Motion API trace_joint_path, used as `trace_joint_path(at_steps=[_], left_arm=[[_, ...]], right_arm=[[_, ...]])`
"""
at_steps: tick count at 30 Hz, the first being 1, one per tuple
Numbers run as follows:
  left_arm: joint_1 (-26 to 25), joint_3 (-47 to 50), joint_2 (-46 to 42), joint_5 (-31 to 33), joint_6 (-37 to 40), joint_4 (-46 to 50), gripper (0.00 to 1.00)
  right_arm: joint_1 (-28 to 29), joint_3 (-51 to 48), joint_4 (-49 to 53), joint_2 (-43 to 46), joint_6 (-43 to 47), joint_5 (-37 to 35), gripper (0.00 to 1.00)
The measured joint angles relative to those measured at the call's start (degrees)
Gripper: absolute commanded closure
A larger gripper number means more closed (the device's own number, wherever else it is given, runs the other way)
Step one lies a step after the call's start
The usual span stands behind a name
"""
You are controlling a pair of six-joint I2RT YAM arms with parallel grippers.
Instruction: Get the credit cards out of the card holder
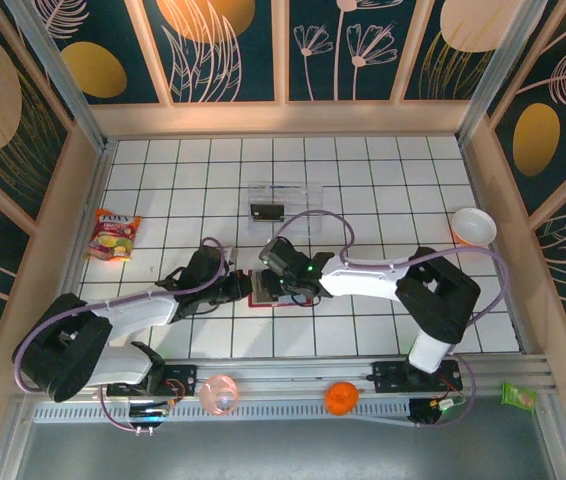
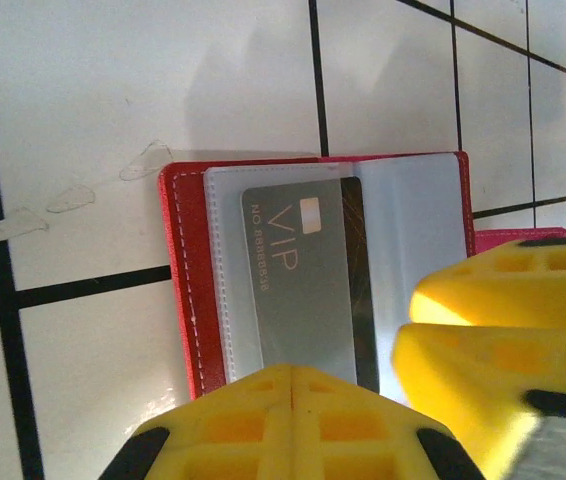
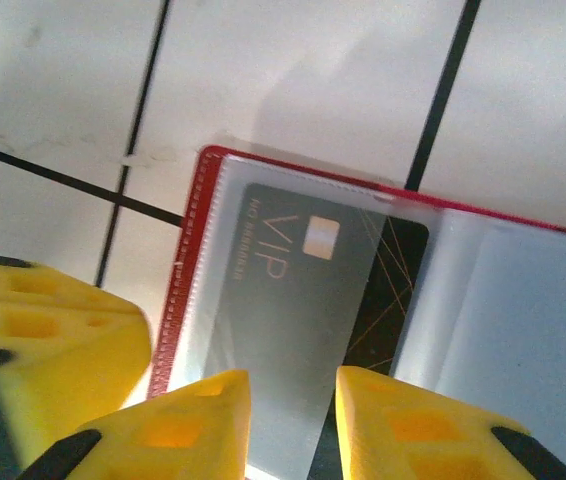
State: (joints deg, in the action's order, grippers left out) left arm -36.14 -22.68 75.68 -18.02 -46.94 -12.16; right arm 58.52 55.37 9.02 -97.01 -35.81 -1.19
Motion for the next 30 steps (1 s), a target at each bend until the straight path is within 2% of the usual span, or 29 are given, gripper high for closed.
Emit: trace_joint_path(at_steps=[5,14,21,30], left_arm=[[-0.37,-1.55,3.69,-1.03,0.0,-1.11,1.0],[-0.63,-3.91,6.1,-0.63,0.2,-1.29,1.0],[-0.63,-3.5,8.17,0.39,0.17,-1.46,1.0],[-0.63,-0.94,7.93,0.26,-0.31,-6.16,1.0]], right_arm=[[-2.73,-1.18,-0.66,1.09,0.87,3.28,0.74],[-3.74,-2.73,-2.32,0.85,0.83,9.99,0.74],[-5.68,-3.61,-3.23,-0.15,-0.33,11.8,0.73],[-7.32,-4.66,-3.65,-1.42,-1.88,12.81,0.74]])
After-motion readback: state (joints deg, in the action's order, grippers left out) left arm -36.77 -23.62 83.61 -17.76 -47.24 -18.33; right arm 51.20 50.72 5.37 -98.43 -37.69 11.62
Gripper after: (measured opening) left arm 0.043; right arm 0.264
